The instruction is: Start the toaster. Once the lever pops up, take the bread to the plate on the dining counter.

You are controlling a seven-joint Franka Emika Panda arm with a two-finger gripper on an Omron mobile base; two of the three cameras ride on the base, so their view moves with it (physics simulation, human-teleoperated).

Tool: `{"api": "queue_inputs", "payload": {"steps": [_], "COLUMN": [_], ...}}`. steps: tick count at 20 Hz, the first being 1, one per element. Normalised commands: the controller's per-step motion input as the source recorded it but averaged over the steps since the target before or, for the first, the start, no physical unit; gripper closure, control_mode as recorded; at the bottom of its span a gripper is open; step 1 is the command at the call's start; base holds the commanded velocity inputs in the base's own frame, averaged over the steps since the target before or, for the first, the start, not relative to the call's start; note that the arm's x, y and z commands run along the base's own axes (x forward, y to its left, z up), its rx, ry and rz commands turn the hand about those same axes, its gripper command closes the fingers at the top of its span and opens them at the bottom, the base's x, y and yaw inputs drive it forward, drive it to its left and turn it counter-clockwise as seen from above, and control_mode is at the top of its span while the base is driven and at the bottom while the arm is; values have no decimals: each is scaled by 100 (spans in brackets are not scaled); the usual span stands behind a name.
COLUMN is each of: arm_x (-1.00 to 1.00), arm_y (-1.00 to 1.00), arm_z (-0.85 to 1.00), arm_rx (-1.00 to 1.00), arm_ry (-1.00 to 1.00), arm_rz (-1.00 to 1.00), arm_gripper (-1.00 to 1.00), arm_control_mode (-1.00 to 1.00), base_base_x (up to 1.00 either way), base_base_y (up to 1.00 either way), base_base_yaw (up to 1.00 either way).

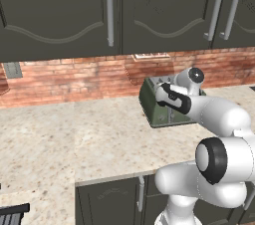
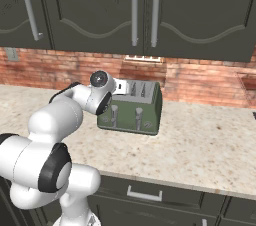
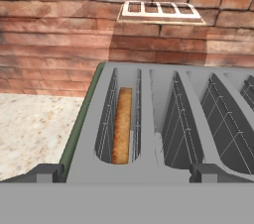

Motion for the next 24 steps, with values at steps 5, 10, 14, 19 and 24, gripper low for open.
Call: {"api": "queue_inputs", "payload": {"steps": [5,10,14,19,24], "arm_x": [0,0,0,0,0], "arm_y": [0,0,0,0,0], "arm_z": [0,0,0,0,0], "arm_rx": [0,0,0,0,0], "arm_ry": [0,0,0,0,0], "arm_rz": [0,0,0,0,0], "arm_gripper": [-100,-100,-100,-100,-100], "arm_control_mode": [-100,-100,-100,-100,-100], "base_base_x": [0,0,0,0,0], "base_base_y": [0,0,0,0,0], "base_base_yaw": [0,0,0,0,0]}}
